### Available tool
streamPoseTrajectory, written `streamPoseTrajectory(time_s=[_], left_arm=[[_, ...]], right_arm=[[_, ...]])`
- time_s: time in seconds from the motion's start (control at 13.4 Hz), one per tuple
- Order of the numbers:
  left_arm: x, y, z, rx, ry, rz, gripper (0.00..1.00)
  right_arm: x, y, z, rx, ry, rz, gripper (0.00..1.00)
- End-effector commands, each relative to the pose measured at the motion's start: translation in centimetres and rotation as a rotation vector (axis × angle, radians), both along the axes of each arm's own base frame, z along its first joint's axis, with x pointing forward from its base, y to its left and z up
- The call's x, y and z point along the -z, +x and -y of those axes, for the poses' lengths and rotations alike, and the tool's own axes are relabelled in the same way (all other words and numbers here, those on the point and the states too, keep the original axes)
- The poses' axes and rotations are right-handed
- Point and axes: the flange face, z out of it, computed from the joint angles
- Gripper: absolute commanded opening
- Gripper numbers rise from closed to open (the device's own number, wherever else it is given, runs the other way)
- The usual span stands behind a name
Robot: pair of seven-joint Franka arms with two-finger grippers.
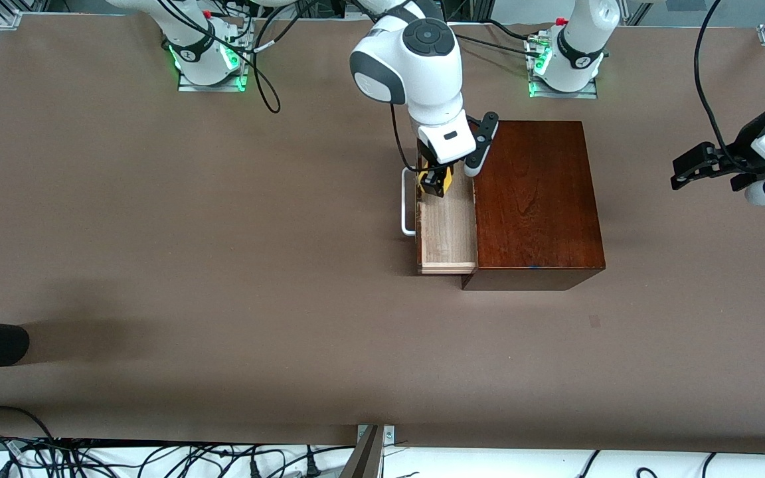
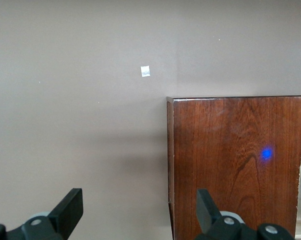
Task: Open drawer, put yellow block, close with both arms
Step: 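Lower the yellow cube into the open drawer with the right gripper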
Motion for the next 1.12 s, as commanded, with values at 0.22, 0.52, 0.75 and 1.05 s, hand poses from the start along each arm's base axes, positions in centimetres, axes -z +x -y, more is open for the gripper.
streamPoseTrajectory(time_s=[0.22,0.52,0.75,1.05], left_arm=[[-0.5,0.4,-0.1,0.005,-0.007,0.003,1.0],[-0.4,0.4,-0.1,0.005,-0.007,0.001,1.0],[-0.5,0.4,0.0,0.006,-0.006,0.003,1.0],[-0.5,0.4,0.0,0.006,-0.006,0.003,1.0]], right_arm=[[1.6,-0.2,-1.6,-0.023,0.009,0.043,0.2],[3.6,0.1,-1.6,-0.032,-0.017,0.061,0.2],[5.1,-0.3,-2.0,-0.04,-0.026,0.059,0.2],[6.2,-1.3,-3.0,-0.059,-0.01,0.066,0.2]])
